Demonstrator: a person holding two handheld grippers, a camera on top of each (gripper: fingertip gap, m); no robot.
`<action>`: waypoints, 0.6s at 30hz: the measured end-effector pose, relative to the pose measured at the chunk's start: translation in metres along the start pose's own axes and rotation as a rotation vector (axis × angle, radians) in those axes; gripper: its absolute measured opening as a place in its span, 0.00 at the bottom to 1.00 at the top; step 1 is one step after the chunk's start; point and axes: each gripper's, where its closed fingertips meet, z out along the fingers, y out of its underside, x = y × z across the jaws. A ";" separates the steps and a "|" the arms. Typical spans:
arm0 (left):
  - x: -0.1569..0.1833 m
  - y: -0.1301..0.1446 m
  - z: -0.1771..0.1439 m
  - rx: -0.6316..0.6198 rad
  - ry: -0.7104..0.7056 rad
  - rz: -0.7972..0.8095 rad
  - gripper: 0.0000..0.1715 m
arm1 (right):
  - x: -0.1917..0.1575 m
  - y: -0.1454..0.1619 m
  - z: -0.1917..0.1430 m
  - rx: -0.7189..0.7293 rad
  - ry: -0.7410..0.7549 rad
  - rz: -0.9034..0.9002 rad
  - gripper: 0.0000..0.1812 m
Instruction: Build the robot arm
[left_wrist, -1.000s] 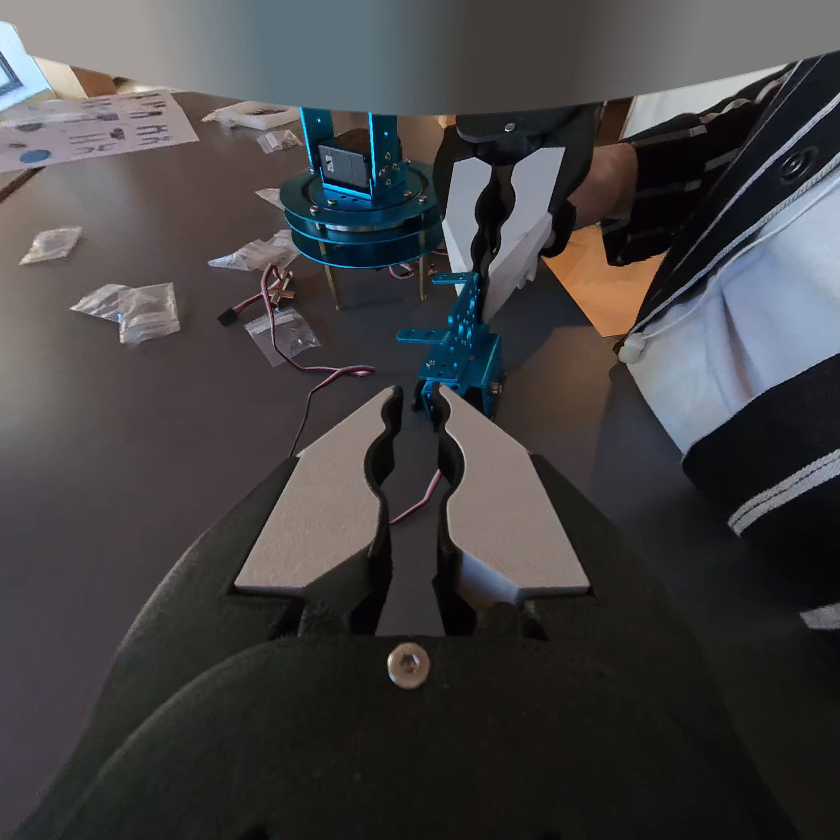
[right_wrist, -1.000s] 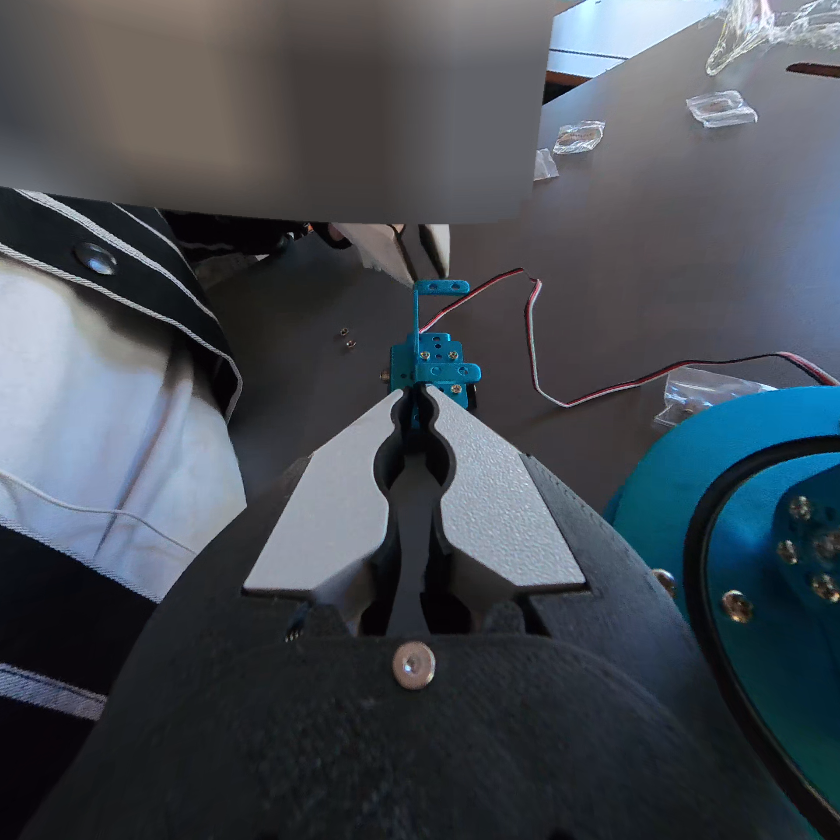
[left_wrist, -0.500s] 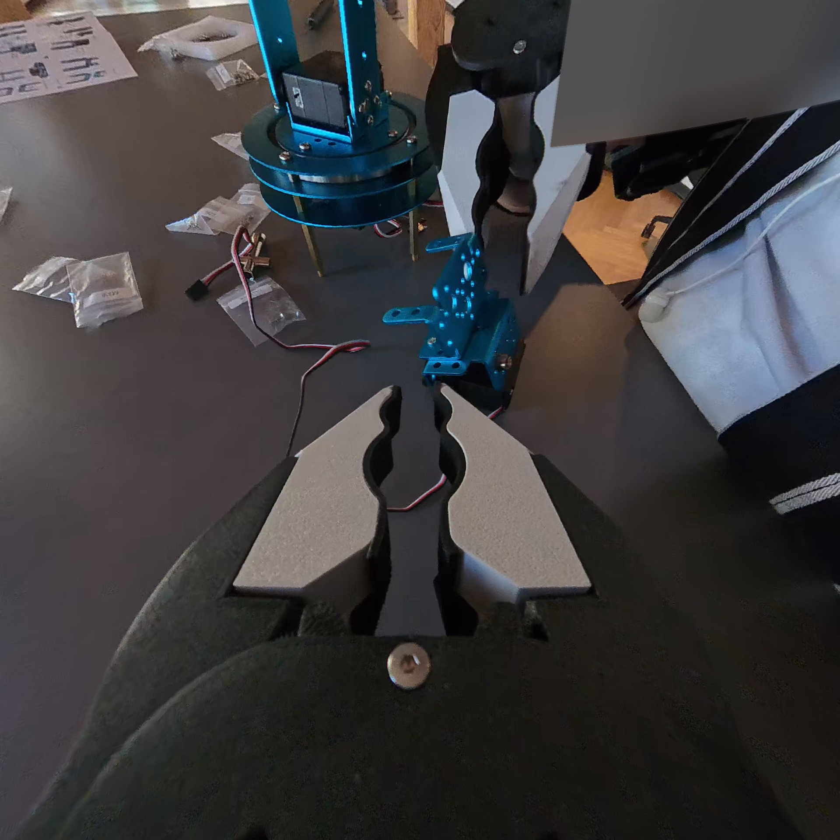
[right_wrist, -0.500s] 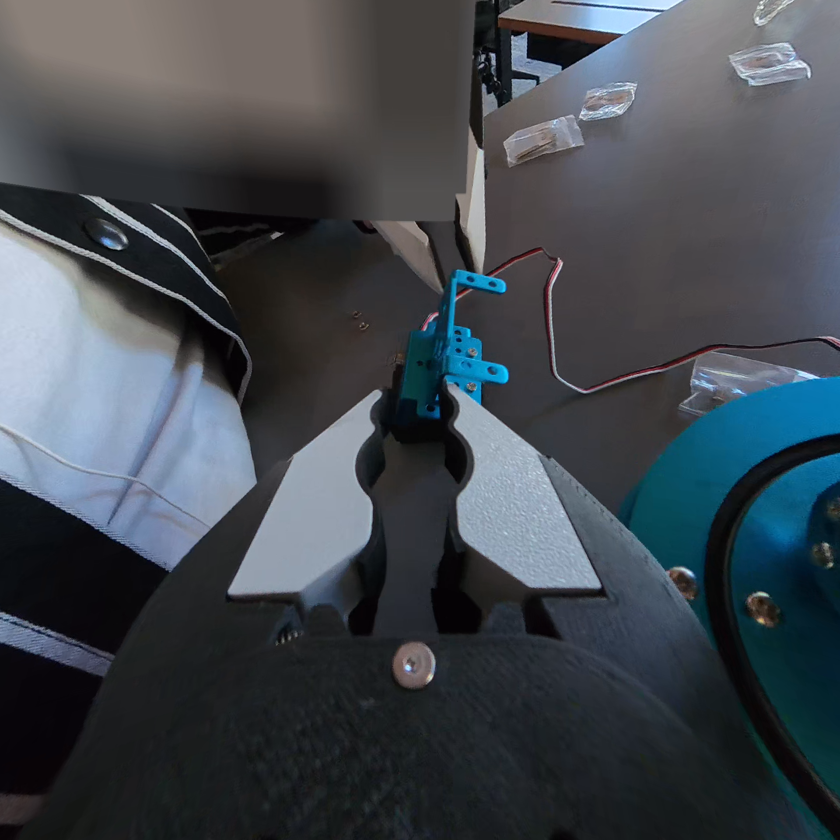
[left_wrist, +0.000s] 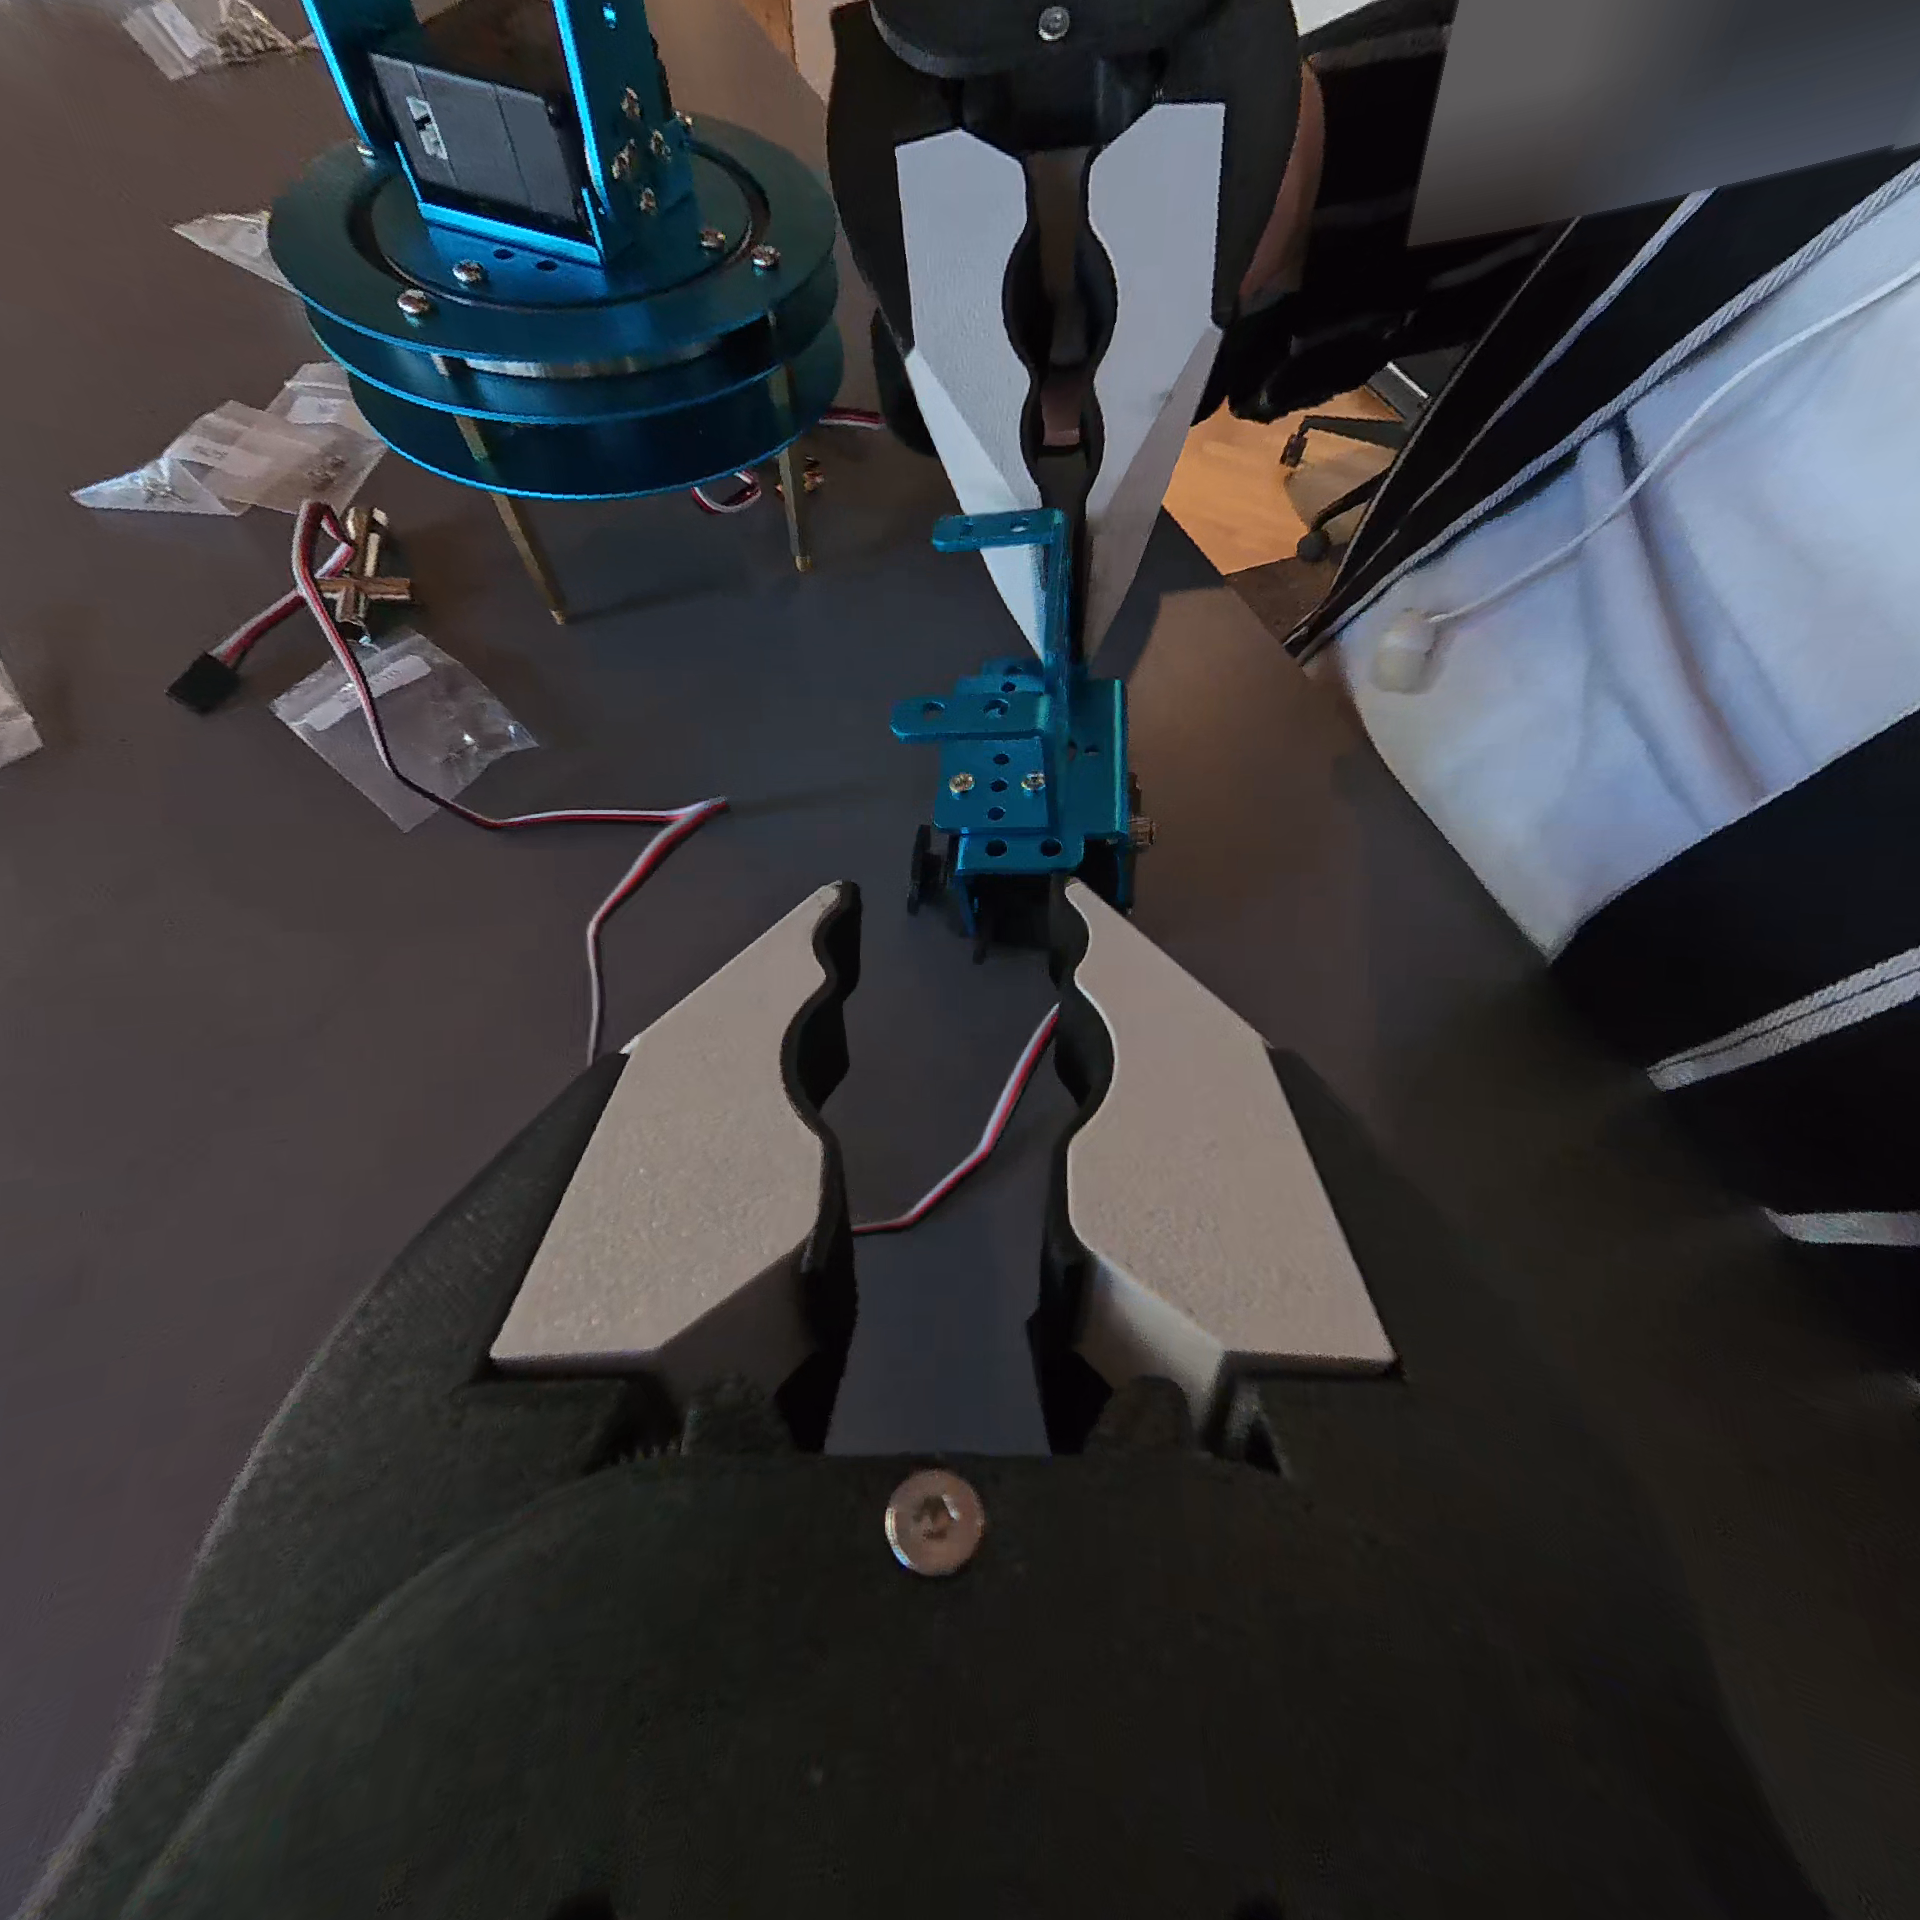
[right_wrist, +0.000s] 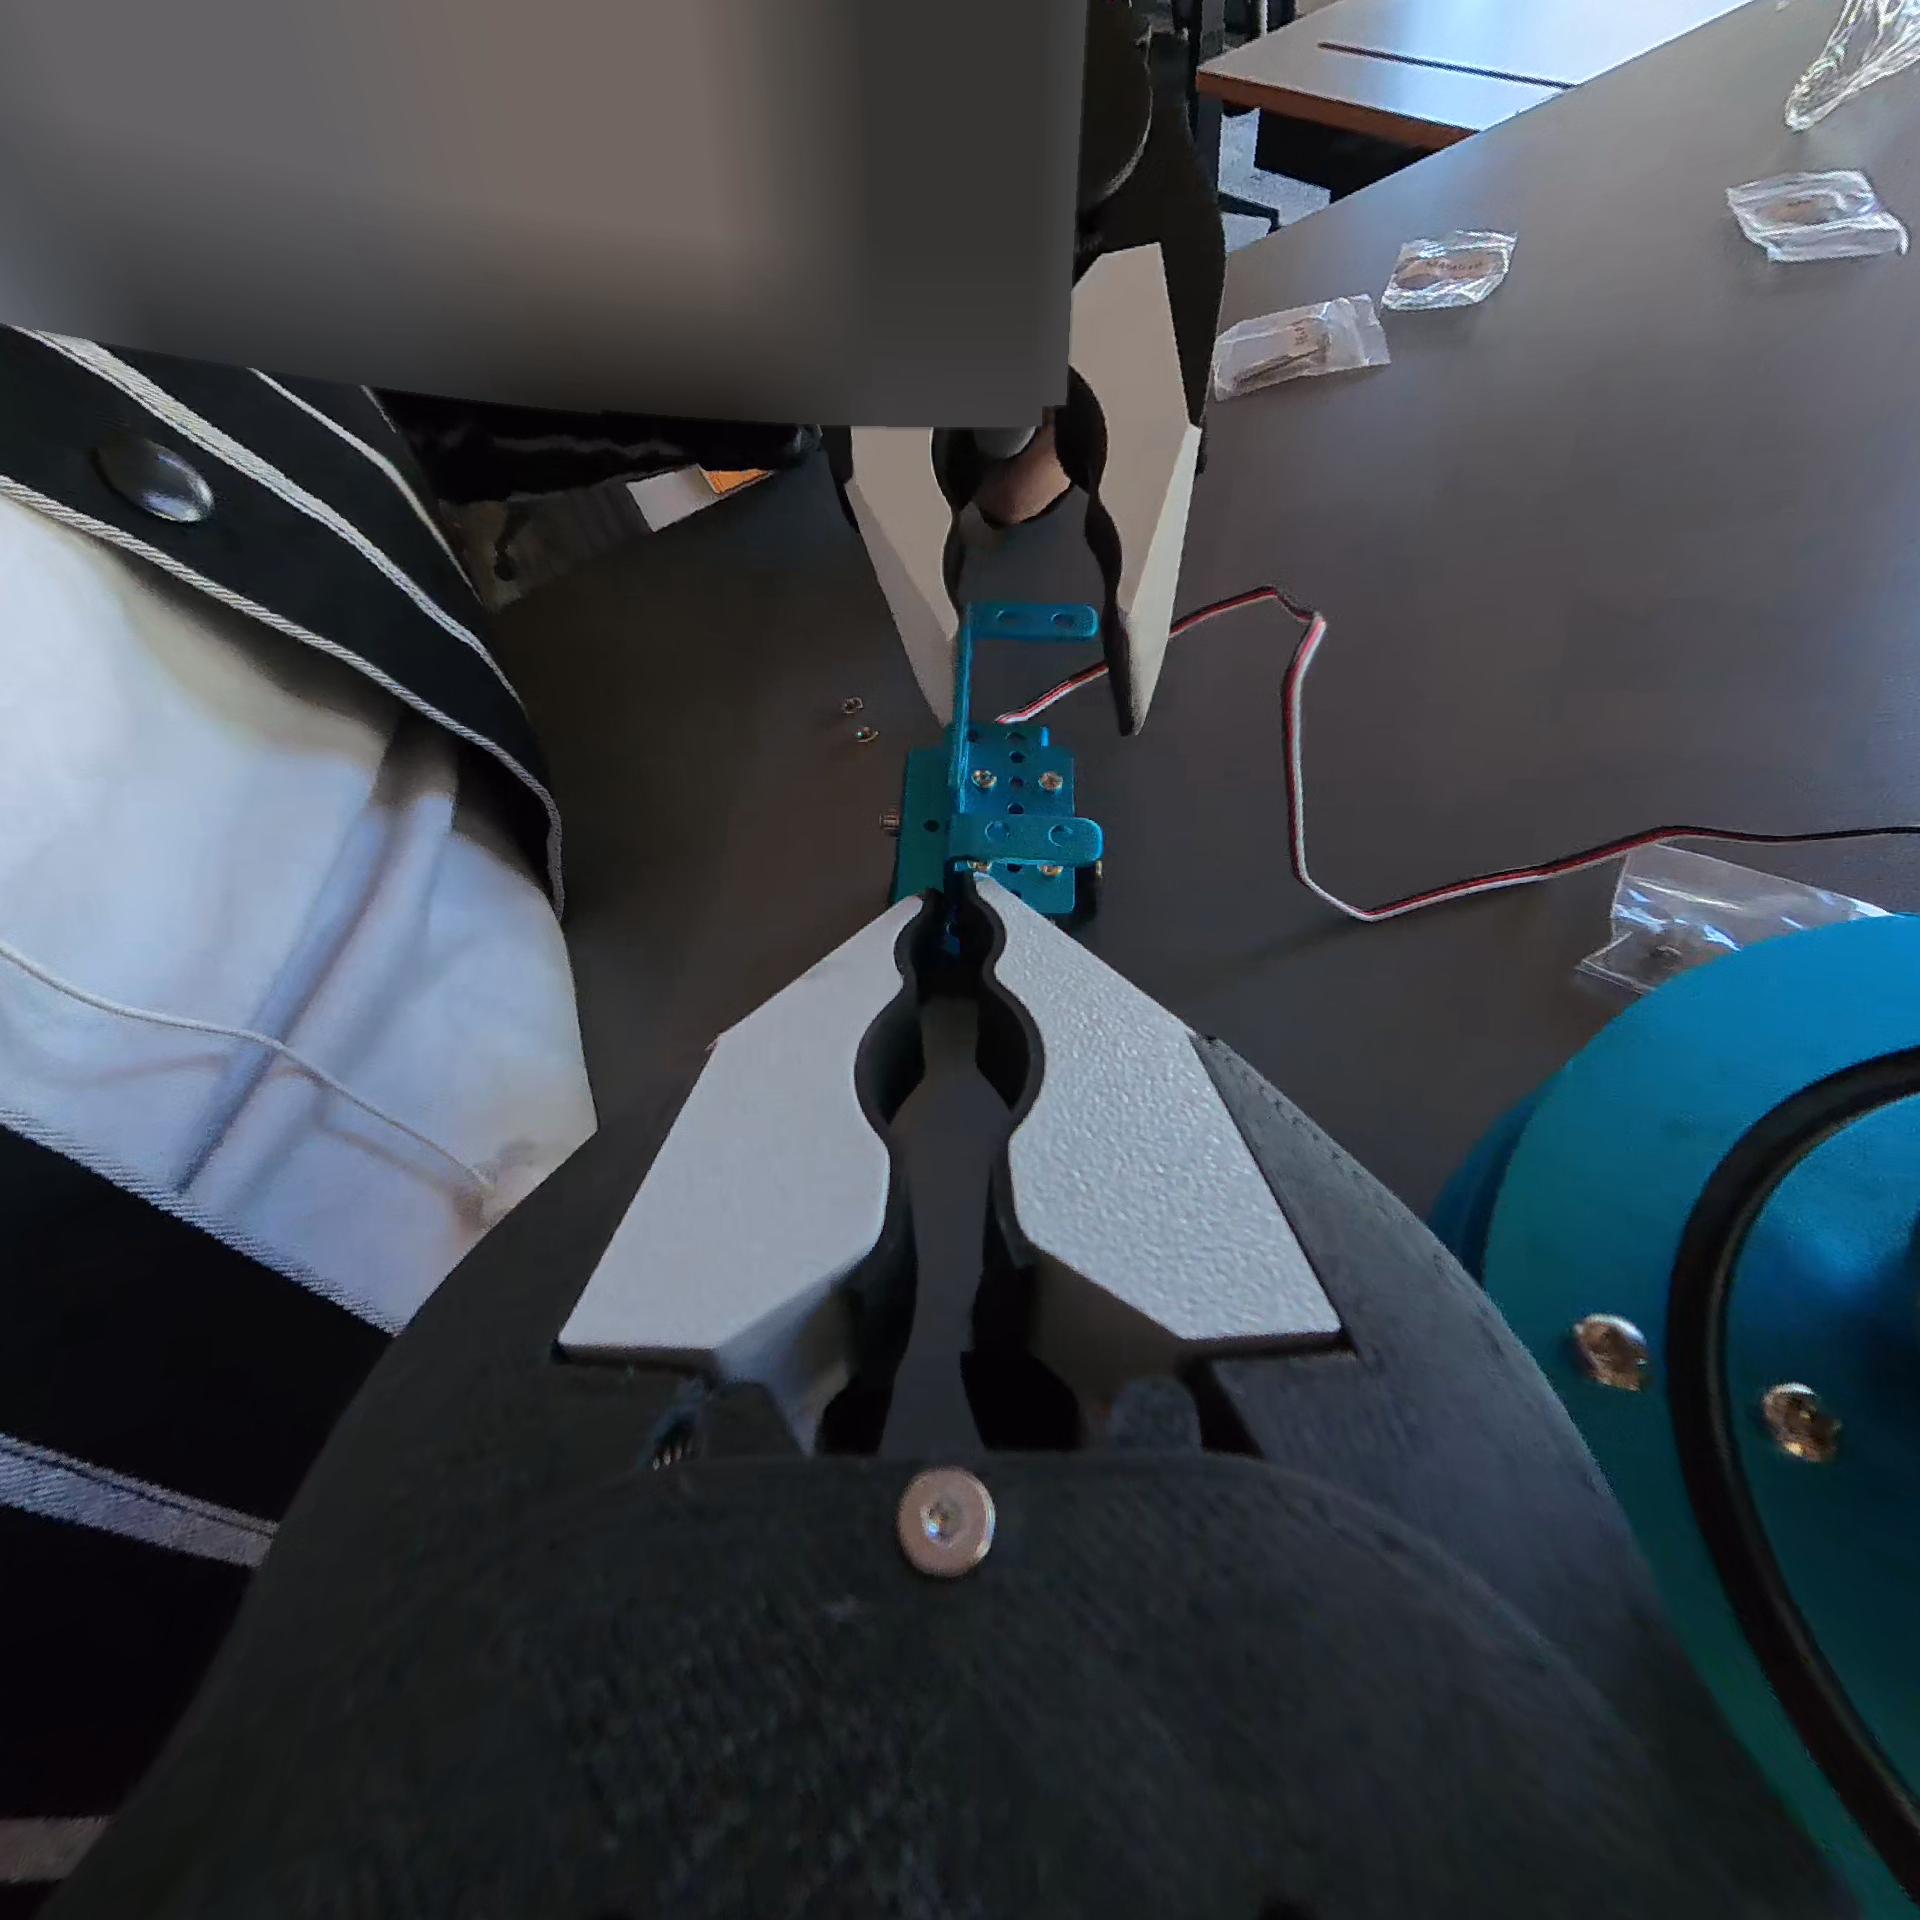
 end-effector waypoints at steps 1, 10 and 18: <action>0.000 0.001 0.000 -0.006 0.001 -0.003 0.20 | 0.000 0.000 0.000 0.001 0.002 -0.005 0.01; 0.004 0.001 -0.018 0.012 -0.042 -0.076 0.28 | -0.006 0.002 0.002 -0.006 0.000 -0.020 0.01; 0.018 0.015 0.014 -0.124 -0.140 0.070 0.38 | -0.007 0.003 0.002 0.007 0.002 -0.009 0.01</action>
